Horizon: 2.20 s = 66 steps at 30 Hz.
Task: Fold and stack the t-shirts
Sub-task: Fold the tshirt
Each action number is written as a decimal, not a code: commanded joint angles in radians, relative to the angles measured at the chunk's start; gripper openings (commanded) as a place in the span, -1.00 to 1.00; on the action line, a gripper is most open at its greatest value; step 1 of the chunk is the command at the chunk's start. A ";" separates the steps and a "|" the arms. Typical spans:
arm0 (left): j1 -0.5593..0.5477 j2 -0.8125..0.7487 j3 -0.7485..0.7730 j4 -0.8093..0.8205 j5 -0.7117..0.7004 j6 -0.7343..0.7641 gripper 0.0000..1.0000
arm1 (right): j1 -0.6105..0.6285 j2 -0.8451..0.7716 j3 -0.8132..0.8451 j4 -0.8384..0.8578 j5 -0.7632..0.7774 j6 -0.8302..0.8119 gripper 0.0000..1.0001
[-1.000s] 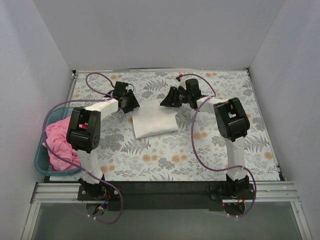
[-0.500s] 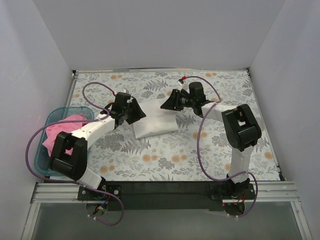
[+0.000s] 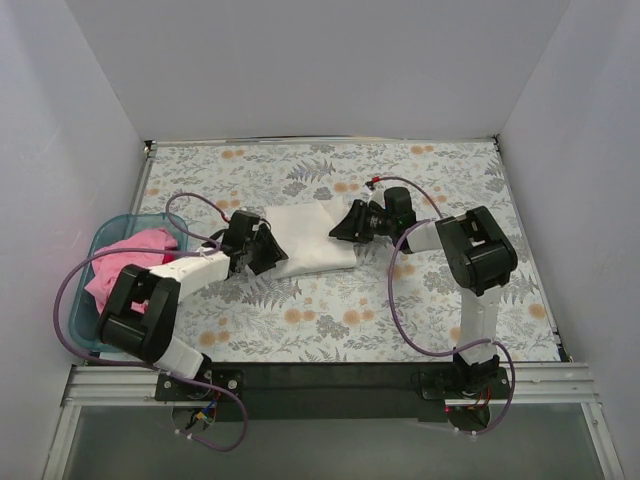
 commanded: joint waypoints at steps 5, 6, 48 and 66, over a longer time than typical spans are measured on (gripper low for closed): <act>-0.006 -0.194 0.047 -0.198 -0.120 0.109 0.11 | 0.006 -0.219 -0.002 -0.149 0.075 -0.124 0.03; -0.006 -0.222 0.052 -0.207 -0.127 0.123 0.16 | 0.009 -0.248 0.007 -0.239 0.124 -0.146 0.05; -0.006 -0.351 -0.003 -0.241 -0.295 0.323 0.32 | 0.109 -0.145 0.256 -0.748 0.436 -0.405 -0.11; -0.006 -0.345 -0.008 -0.236 -0.259 0.324 0.32 | 0.052 -0.155 0.196 -0.665 0.209 -0.274 -0.97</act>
